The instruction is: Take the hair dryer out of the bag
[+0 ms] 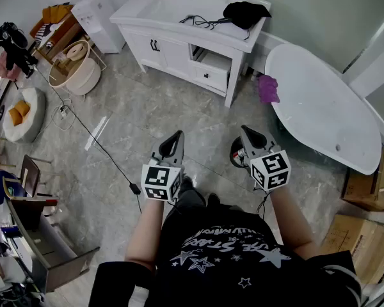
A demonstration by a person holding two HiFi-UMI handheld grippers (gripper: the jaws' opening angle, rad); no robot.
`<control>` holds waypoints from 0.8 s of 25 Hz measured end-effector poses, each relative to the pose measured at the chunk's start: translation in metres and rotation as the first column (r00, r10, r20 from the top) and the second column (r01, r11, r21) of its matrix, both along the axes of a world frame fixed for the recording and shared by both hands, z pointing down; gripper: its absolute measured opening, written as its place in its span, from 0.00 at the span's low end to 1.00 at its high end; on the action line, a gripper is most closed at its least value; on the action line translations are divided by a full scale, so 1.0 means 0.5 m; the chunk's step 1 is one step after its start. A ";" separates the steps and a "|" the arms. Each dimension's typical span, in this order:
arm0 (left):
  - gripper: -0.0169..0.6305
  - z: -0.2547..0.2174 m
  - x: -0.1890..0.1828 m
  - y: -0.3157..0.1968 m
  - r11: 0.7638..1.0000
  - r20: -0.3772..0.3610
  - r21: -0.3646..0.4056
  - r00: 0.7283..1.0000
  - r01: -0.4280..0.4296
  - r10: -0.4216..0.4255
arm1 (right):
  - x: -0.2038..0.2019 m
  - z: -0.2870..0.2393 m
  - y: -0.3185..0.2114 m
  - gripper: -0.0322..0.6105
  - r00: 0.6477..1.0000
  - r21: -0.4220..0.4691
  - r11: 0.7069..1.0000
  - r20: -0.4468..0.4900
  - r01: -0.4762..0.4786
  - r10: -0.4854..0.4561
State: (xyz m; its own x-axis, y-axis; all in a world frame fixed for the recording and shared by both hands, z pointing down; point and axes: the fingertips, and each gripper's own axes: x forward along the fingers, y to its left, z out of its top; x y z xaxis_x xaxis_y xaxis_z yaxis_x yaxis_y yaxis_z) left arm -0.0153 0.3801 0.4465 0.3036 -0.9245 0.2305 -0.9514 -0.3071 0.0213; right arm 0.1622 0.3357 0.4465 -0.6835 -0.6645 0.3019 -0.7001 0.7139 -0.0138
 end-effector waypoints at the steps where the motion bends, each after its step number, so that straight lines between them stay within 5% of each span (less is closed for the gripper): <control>1: 0.05 0.004 -0.004 0.002 1.000 -0.006 -0.004 1.000 0.005 -0.005 | -0.004 0.001 0.003 0.06 1.000 0.000 1.000 0.003 0.003 -0.003; 20: 0.05 -0.004 -0.031 0.015 0.999 -0.027 -0.010 0.999 0.042 -0.042 | -0.009 -0.003 0.005 0.06 0.997 0.027 1.000 0.076 0.007 -0.009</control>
State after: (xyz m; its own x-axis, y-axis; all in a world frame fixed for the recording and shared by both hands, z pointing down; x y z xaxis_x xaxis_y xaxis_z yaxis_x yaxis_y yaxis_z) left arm -0.0307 0.3876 0.4444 0.2710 -0.9343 0.2315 -0.9625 -0.2667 0.0504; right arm 0.1575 0.3381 0.4451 -0.7092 -0.6659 0.2314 -0.6919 0.7205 -0.0474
